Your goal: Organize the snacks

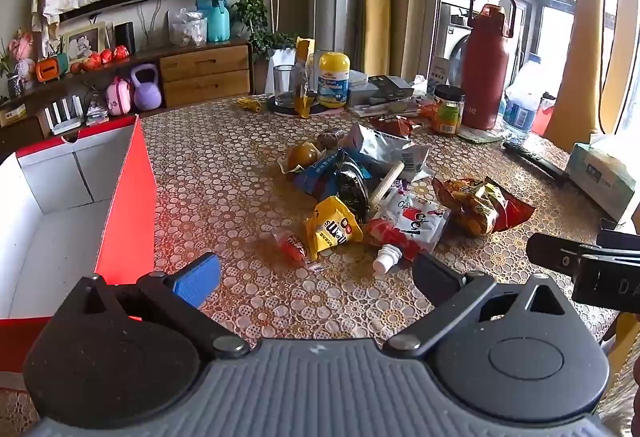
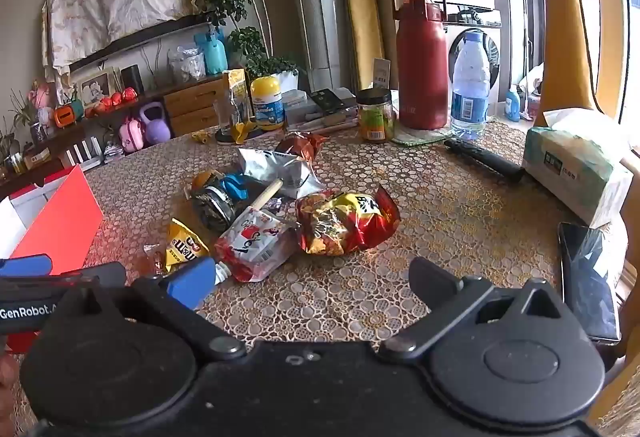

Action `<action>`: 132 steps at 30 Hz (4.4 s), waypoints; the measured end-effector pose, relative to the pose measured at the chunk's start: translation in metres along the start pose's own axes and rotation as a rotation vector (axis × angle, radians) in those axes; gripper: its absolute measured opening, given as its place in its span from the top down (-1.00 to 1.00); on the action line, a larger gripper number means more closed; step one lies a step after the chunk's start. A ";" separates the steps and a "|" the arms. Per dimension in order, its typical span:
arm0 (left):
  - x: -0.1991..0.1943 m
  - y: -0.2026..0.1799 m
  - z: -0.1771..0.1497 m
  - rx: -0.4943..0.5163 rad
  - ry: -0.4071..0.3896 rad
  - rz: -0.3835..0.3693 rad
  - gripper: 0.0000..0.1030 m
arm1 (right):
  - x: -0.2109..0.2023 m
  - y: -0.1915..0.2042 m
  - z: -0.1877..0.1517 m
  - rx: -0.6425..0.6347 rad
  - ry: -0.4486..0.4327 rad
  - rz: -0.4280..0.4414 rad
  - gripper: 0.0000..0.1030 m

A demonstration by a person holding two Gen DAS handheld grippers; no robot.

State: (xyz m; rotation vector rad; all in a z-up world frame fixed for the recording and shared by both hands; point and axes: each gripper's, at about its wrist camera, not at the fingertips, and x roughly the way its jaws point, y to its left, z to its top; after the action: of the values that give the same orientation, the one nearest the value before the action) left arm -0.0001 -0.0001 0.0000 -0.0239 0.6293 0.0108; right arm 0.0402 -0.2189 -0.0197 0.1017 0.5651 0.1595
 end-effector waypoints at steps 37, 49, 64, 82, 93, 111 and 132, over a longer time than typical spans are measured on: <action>0.003 0.001 -0.005 0.003 0.008 0.002 -1.00 | 0.001 -0.001 -0.003 -0.007 0.010 -0.009 -1.00; 0.003 0.002 -0.003 0.001 0.017 0.002 -1.00 | 0.001 -0.001 -0.001 -0.007 0.013 -0.010 -1.00; 0.004 0.002 -0.004 -0.002 0.024 0.001 -1.00 | 0.004 -0.001 -0.003 -0.009 0.019 -0.012 -1.00; 0.005 0.002 -0.006 -0.005 0.032 -0.001 -1.00 | 0.004 -0.002 -0.006 -0.006 0.025 -0.013 -1.00; 0.010 0.002 -0.007 -0.009 0.043 0.005 -1.00 | 0.004 -0.003 -0.007 -0.003 0.029 -0.014 -1.00; 0.033 -0.004 0.007 0.035 0.055 0.015 -1.00 | 0.013 -0.010 -0.005 0.013 0.051 -0.027 -1.00; 0.105 -0.008 0.030 0.039 0.079 -0.005 -1.00 | 0.058 -0.024 0.016 0.002 0.048 -0.064 -1.00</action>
State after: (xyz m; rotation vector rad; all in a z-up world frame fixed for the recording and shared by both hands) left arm 0.1028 -0.0075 -0.0379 0.0117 0.7083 -0.0068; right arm 0.1001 -0.2335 -0.0398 0.0822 0.6153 0.0995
